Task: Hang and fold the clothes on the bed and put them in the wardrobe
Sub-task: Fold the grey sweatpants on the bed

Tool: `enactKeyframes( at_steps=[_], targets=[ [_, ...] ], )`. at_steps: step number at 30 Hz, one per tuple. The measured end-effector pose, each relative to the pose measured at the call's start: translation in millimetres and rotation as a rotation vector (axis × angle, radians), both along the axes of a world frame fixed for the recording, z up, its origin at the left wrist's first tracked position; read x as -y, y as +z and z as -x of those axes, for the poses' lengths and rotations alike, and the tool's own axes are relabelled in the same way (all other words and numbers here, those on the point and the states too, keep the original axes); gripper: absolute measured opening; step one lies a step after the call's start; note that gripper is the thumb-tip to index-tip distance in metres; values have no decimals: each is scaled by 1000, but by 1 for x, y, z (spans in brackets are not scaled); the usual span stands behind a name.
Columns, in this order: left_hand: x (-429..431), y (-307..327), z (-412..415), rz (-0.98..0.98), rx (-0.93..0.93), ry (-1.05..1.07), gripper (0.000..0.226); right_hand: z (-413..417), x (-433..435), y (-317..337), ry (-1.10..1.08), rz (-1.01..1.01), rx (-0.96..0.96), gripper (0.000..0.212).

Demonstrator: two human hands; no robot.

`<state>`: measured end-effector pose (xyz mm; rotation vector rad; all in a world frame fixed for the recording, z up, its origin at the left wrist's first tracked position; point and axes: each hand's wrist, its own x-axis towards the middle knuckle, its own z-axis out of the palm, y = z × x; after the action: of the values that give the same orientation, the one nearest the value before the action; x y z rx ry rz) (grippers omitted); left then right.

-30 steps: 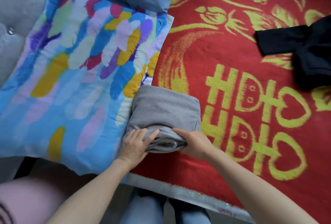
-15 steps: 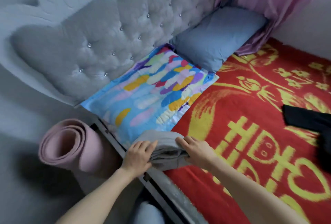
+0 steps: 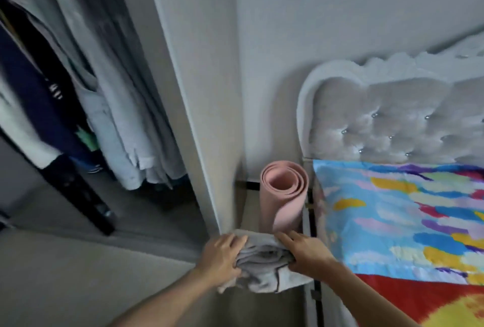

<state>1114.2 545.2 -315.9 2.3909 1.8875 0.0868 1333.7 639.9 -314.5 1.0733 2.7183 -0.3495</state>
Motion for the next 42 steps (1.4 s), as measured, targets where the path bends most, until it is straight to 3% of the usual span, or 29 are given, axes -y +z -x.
enactKeyframes(
  at_steps=[9,15,21,31,42],
  targets=[
    [96,-8,191,-3,8,250,89,221,46,-10,230,7,1,67],
    [137,-7,322,86,-45,355,82,362,83,-23,255,25,8,64],
    [147,-14,384,140,36,341,89,420,95,-35,238,71,52,66],
    [114,-42,432,196,18,310,71,468,64,-64,184,191,64,63],
    [55,-50,498,249,-31,232,81,529,32,-68,38,235,54,65]
  ],
)
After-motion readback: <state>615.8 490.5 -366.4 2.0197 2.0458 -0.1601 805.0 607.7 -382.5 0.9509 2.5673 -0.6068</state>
